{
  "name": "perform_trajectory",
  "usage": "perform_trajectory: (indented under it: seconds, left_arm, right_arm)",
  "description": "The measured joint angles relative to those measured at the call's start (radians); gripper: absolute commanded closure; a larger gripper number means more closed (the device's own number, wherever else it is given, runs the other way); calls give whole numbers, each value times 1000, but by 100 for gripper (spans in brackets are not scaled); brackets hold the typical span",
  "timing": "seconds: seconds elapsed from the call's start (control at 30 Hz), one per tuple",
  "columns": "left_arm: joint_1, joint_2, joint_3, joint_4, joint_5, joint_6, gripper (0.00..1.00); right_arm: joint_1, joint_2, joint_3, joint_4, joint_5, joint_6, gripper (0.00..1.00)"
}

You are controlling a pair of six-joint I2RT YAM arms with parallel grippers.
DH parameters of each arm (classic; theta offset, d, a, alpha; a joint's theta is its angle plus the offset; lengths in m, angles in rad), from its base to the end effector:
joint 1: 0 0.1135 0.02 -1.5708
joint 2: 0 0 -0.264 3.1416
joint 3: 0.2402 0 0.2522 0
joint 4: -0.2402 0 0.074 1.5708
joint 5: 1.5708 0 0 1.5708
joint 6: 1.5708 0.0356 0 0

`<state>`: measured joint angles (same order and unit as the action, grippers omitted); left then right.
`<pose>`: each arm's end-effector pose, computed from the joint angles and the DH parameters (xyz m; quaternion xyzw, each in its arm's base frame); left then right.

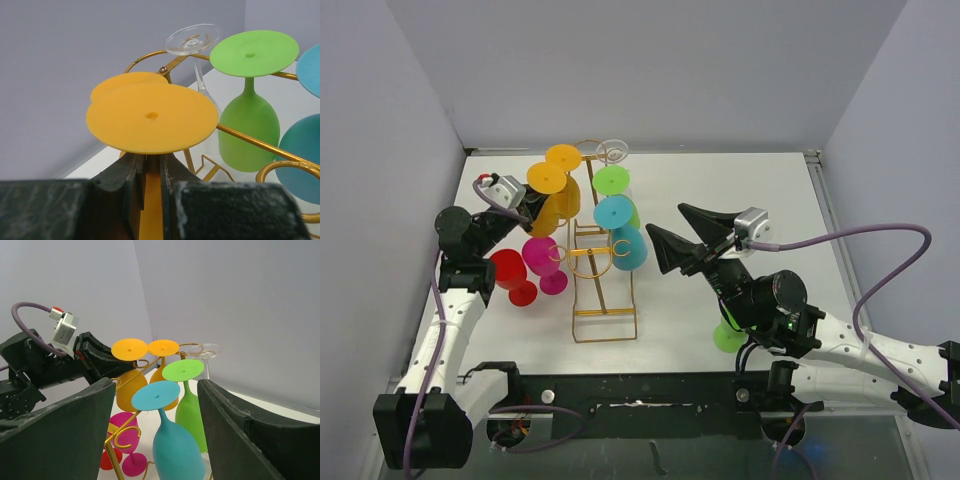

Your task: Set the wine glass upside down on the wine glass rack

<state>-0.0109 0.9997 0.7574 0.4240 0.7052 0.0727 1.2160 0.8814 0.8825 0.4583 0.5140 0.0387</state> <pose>0.2287 -0.0256 0.3533 0.2902 0.5890 -0.1986 0.7276 0.0828 0.1731 0.4240 -0.1037 0.5442 0.3737 0.7439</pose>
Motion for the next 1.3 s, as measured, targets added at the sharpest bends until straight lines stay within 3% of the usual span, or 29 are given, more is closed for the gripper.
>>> perform_trajectory:
  seconds: [1.3]
  left_arm:
    - [0,63,-95,217,19,-133,100]
  right_arm:
    - [-5,-2,-4,-21,3,1,32]
